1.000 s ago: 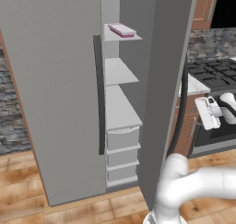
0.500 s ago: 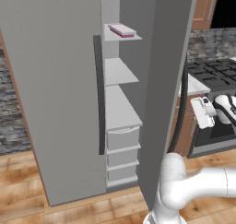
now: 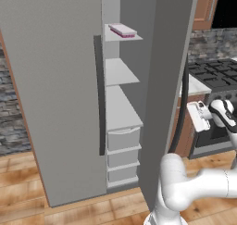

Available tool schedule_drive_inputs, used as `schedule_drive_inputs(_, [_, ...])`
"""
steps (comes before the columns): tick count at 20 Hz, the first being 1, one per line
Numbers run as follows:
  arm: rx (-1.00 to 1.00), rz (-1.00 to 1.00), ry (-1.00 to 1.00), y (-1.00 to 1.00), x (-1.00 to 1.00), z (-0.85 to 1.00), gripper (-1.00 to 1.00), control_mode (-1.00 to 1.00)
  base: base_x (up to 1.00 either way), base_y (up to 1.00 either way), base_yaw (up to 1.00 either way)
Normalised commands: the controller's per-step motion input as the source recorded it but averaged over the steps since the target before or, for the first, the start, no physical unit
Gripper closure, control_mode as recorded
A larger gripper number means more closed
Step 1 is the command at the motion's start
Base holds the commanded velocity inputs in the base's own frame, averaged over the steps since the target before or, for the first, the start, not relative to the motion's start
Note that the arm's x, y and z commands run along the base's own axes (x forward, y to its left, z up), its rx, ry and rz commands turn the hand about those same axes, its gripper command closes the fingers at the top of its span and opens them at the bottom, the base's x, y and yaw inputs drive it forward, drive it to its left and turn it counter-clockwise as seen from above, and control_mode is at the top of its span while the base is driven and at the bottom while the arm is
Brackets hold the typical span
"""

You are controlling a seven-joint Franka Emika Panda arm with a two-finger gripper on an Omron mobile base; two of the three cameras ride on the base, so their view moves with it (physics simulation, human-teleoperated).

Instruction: The ice cube tray has been filled with water. Take the tray and place it in the freezer to make ice. Close the freezer door after placing the tray.

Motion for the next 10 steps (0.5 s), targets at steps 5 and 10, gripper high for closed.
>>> schedule_drive_inputs(5, [0.00, 0.08, 0.00, 0.26, 0.00, -0.22, -1.00, -1.00, 0.00, 0.00, 0.00])
schedule_drive_inputs(10, [0.00, 0.09, 0.00, 0.37, 0.00, -0.16, -1.00, -1.00, 0.00, 0.00, 0.00])
